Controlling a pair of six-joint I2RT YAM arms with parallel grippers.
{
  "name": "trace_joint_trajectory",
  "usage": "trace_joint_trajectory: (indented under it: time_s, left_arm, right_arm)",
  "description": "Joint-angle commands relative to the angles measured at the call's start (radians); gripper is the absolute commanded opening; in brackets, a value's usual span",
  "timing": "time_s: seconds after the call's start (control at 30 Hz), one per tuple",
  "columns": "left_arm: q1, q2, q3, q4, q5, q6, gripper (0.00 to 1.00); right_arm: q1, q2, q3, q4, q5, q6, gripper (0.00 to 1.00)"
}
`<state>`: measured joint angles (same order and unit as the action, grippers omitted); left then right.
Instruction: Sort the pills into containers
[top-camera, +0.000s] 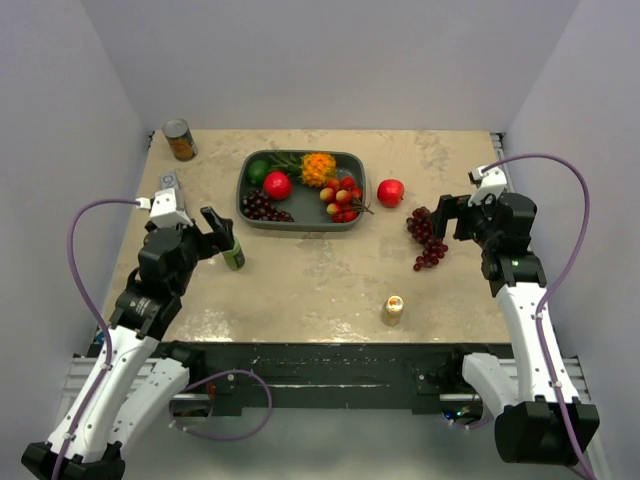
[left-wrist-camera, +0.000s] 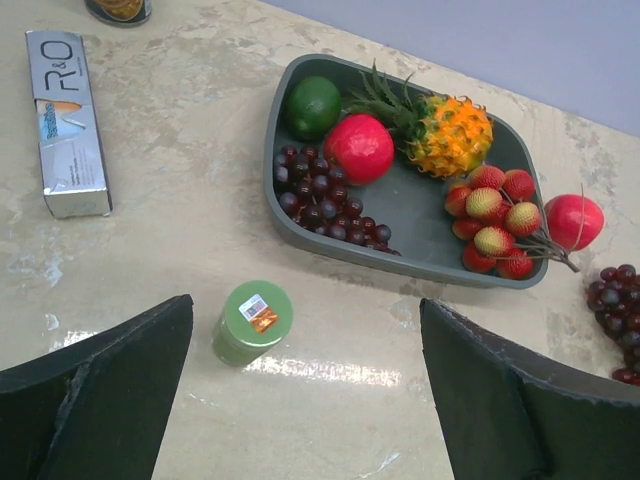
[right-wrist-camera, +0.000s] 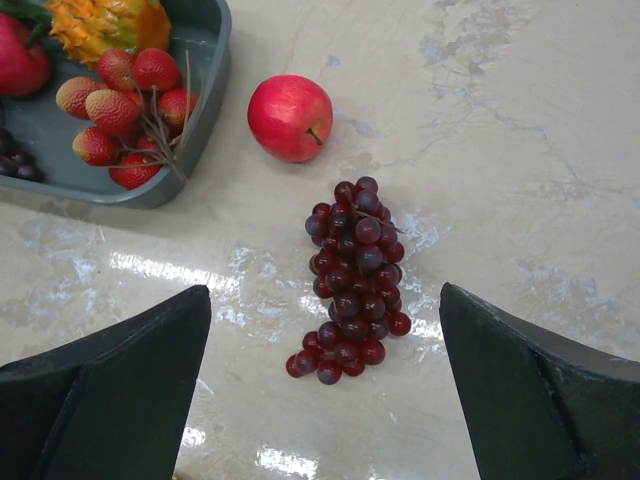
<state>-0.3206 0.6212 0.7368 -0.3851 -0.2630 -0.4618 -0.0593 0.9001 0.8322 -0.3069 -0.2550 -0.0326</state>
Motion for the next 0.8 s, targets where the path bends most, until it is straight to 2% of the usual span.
trace_joint_trajectory:
  time_s: [0.0, 0.17, 0.23, 0.27, 0.3, 0.33, 0.4, 0.47, 0.63, 0.77]
  left_arm:
    - [0.008, -0.009, 0.015, -0.017, -0.085, -0.092, 1.0]
    - [0.031, 0.032, 0.035, -0.025, -0.085, -0.156, 1.0]
    - [0.101, 0.072, 0.039, -0.023, -0.042, -0.164, 1.0]
    - [0.145, 0.087, 0.038, -0.014, 0.047, -0.167, 1.0]
    - [0.258, 0.1, 0.035, -0.011, 0.106, -0.173, 1.0]
    - [0.315, 0.126, 0.023, -0.009, 0.202, -0.185, 1.0]
    - [0.449, 0.149, 0.016, -0.026, 0.237, -0.245, 1.0]
    - [0.5, 0.186, 0.024, -0.073, 0.177, -0.334, 1.0]
    - [0.506, 0.293, 0.05, -0.198, -0.123, -0.585, 0.99]
    - [0.511, 0.374, 0.036, -0.291, -0.26, -0.756, 0.96]
  right_arm:
    - [0.003, -0.018, 0.041, 0.04, -0.012, 0.011, 0.99]
    - [0.003, -0.026, 0.031, 0.035, -0.036, -0.007, 0.99]
    - [0.001, -0.032, 0.021, 0.042, -0.056, -0.029, 0.99]
    - [0.003, -0.035, 0.015, 0.038, -0.079, -0.039, 0.99]
    - [0.003, -0.036, 0.01, 0.038, -0.099, -0.056, 0.99]
    - [0.003, -0.038, 0.004, 0.04, -0.119, -0.067, 0.99]
    - [0.001, -0.046, -0.01, 0.04, -0.182, -0.087, 0.99]
    - [0.003, -0.058, -0.027, 0.04, -0.249, -0.108, 0.99]
    - [0.004, -0.072, -0.067, 0.046, -0.417, -0.173, 0.99]
    - [0.003, -0.041, -0.064, 0.017, -0.489, -0.211, 0.99]
